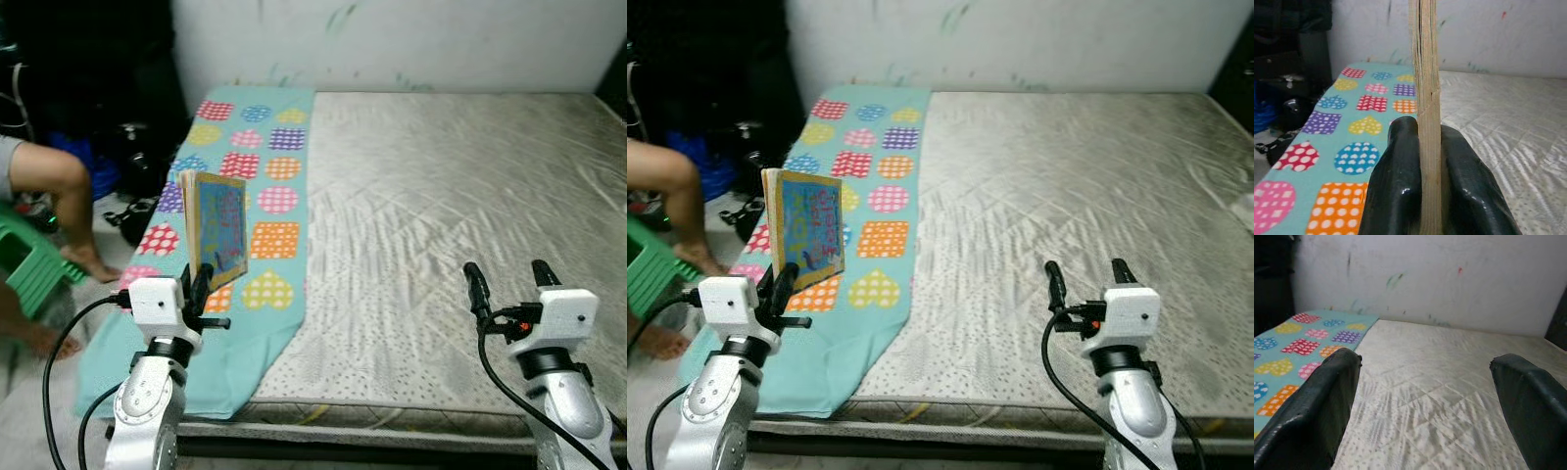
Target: Clean up the room
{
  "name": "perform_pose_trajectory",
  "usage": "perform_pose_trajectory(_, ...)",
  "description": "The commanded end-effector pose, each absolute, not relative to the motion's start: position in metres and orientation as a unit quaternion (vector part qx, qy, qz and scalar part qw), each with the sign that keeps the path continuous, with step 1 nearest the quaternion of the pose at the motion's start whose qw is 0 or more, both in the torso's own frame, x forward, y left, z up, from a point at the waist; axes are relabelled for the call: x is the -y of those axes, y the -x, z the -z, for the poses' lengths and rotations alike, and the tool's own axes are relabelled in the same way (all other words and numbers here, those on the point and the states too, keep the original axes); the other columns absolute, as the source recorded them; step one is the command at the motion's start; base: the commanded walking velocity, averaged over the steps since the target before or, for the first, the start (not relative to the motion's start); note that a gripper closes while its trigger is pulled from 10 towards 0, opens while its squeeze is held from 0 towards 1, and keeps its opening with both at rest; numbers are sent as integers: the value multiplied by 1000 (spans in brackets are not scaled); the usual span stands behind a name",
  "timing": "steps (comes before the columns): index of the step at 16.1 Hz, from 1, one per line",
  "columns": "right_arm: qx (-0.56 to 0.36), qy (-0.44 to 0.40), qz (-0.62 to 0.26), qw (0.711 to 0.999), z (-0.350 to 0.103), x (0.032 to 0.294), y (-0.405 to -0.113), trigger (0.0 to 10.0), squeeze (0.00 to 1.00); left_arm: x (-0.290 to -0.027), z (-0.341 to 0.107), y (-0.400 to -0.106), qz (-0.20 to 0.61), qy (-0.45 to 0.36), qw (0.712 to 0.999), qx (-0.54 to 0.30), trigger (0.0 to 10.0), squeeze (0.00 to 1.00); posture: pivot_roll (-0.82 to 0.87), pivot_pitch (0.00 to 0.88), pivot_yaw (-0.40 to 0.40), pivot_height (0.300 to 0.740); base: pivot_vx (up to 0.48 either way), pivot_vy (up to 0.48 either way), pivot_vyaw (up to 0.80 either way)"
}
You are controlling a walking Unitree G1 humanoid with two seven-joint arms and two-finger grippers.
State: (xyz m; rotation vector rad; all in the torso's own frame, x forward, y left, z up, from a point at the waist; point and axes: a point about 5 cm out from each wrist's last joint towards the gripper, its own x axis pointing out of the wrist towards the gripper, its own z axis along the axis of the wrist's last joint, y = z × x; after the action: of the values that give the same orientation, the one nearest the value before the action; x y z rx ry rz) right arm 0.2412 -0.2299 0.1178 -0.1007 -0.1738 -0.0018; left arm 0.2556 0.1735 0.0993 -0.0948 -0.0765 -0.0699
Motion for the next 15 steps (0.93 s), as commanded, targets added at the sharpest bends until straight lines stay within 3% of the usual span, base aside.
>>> perform_pose_trajectory(1, 90, 48, 12, 995, -123, 233, -243, 10000, 0, -175, -109, -257, 35, 37, 997, 58, 10000, 0, -108, 69, 49, 740, 0, 0, 0)
perform_pose_trajectory(6, 73, 49, 29, 996, -131, 220, -272, 10000, 0, -178, -121, -274, 26, 22, 997, 68, 10000, 0, -98, 76, 73, 740, 0, 0, 0)
perform_pose_trajectory(10, 55, 55, 13, 997, -115, 188, -293, 10000, 0, -181, -100, -272, 20, 6, 999, 40, 10000, 0, -76, 49, 74, 740, 0, 0, 0)
perform_pose_trajectory(12, 59, 40, 35, 997, -109, 173, -292, 10000, 0, -194, -99, -282, -36, 37, 998, 36, 10000, 0, -66, 14, 41, 740, 0, 0, 0)
perform_pose_trajectory(15, 70, 24, 67, 995, -109, 171, -278, 10000, 0, -193, -97, -271, -27, 17, 999, 33, 10000, 0, -62, 41, 37, 740, 0, 0, 0)
